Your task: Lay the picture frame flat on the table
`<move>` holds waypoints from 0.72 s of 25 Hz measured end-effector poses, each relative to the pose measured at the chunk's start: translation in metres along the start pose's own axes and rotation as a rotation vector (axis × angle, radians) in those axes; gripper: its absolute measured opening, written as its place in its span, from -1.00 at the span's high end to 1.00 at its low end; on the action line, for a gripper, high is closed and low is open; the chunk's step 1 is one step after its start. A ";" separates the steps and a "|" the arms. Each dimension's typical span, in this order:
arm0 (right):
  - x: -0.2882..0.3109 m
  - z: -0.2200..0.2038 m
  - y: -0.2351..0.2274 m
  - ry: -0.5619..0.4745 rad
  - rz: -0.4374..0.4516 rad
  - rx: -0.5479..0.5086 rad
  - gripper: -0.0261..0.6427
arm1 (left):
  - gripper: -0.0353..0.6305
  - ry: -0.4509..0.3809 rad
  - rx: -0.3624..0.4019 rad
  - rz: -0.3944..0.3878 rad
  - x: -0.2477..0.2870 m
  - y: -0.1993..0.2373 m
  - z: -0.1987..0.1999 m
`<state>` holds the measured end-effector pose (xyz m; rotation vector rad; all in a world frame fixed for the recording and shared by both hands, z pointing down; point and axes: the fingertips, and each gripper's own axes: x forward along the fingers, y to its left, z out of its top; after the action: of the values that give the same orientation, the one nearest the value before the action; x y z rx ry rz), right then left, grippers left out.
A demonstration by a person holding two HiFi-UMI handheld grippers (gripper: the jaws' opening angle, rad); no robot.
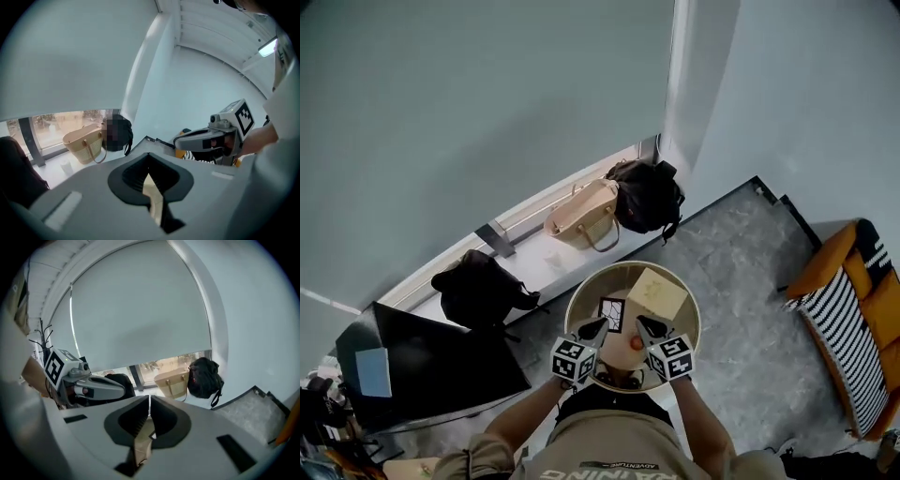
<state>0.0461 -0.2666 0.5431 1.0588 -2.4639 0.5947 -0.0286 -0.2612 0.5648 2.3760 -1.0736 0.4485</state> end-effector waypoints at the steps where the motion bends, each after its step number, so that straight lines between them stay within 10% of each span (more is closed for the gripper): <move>1: -0.008 0.006 0.004 -0.011 -0.001 -0.016 0.89 | 0.87 -0.008 0.013 -0.005 -0.006 -0.004 0.007; 9: -0.065 0.073 0.018 -0.211 -0.069 -0.069 0.90 | 0.87 -0.131 0.176 -0.020 -0.041 -0.030 0.091; 18: -0.098 0.149 0.025 -0.365 -0.123 -0.164 0.90 | 0.87 -0.300 0.194 -0.003 -0.051 -0.052 0.167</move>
<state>0.0621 -0.2717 0.3642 1.3359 -2.6684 0.1669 -0.0056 -0.2941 0.3871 2.6781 -1.2028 0.2055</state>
